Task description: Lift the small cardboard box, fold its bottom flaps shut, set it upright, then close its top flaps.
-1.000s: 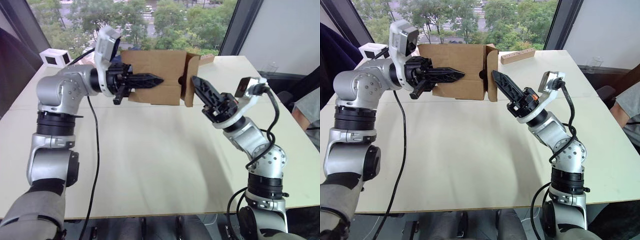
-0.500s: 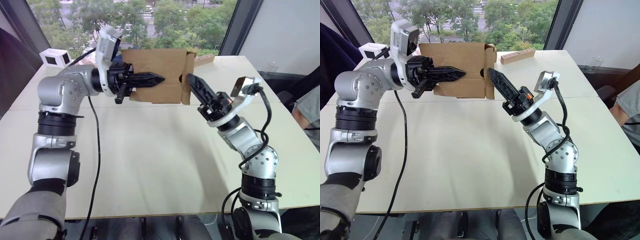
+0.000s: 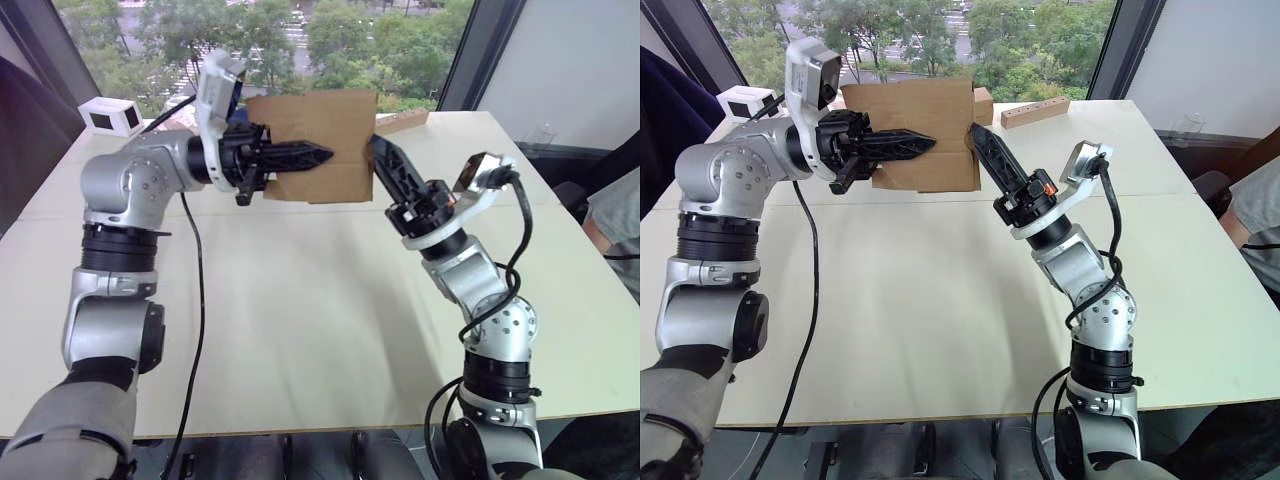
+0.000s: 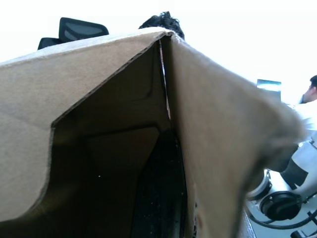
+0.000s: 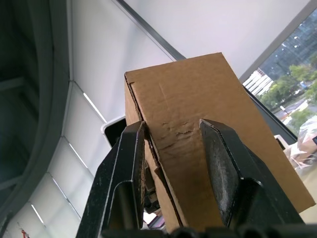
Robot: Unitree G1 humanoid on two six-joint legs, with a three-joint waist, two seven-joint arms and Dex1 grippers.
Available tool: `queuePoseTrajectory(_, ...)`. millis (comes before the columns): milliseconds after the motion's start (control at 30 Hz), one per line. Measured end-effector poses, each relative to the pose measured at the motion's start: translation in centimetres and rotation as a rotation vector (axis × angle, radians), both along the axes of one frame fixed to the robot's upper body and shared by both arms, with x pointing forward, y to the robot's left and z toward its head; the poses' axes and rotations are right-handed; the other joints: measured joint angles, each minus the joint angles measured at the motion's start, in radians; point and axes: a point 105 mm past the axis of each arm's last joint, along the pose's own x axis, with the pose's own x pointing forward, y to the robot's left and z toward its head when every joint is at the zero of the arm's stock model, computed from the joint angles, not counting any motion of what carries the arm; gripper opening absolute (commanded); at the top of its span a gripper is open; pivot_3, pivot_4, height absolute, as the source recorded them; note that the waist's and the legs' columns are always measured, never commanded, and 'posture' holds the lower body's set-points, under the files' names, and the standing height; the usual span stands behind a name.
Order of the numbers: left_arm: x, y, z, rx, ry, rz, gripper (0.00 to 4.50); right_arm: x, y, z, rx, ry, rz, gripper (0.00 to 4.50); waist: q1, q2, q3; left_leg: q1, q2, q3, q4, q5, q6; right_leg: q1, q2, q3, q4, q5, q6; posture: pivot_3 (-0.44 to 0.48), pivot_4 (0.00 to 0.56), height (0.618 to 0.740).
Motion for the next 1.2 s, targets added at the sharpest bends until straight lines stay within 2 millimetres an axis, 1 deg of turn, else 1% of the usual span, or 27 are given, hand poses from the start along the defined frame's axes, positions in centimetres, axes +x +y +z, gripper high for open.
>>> queuePoseTrajectory(233,0.2,0.1,0.0,-0.005,0.005,0.007,0.00,-0.2,0.1,-0.3,0.019,0.022,0.026,1.76,-0.001,0.000,0.000,0.000,0.000,0.000,0.000,0.000,0.000,0.000,0.000,0.000,0.000,0.000,0.000,0.000,0.150,0.740)
queuePoseTrajectory(467,0.3,0.4,0.3,-0.029,-0.010,0.021,0.00,-0.6,0.9,0.1,0.049,0.021,0.028,1.76,0.000,0.000,0.000,0.000,0.000,0.000,0.000,0.000,0.000,0.000,0.000,0.000,0.000,0.000,0.000,0.000,0.150,0.740)
queuePoseTrajectory(767,0.4,0.5,0.3,-0.030,-0.008,0.026,0.00,-0.7,0.9,-0.2,0.056,0.038,0.016,1.76,-0.001,0.000,0.000,0.000,0.000,0.000,0.000,0.000,0.000,0.000,0.000,0.000,0.000,0.000,0.000,0.000,0.150,0.740)
queuePoseTrajectory(867,0.5,0.5,0.2,-0.032,-0.003,0.028,0.00,-0.9,0.6,-0.6,0.049,0.049,0.010,1.76,-0.001,0.000,0.000,0.000,0.000,0.000,0.000,0.000,0.000,0.000,0.000,0.000,0.000,0.000,0.000,0.000,0.150,0.740)
queuePoseTrajectory(1000,0.6,0.6,0.1,-0.034,0.004,0.029,0.00,-0.8,-0.3,-1.3,0.008,0.065,-0.020,1.76,0.000,0.000,0.000,0.000,0.000,0.000,0.000,0.000,0.000,0.000,0.000,0.000,0.000,0.000,0.000,0.000,0.150,0.740)
queuePoseTrajectory(1167,0.5,0.6,0.2,-0.036,-0.002,0.022,0.00,-0.8,-1.4,-1.1,0.015,0.060,-0.035,1.76,-0.001,0.000,0.000,0.000,0.000,0.000,0.000,0.000,0.000,0.000,0.000,0.000,0.000,0.000,0.000,0.000,0.150,0.740)
queuePoseTrajectory(1200,0.5,0.6,0.2,-0.037,-0.005,0.022,0.00,-0.8,-1.5,-1.0,0.016,0.060,-0.035,1.50,-0.001,0.000,0.000,0.000,0.000,0.000,0.000,0.000,0.000,0.000,0.000,0.000,0.000,0.000,0.000,0.000,0.150,0.740)
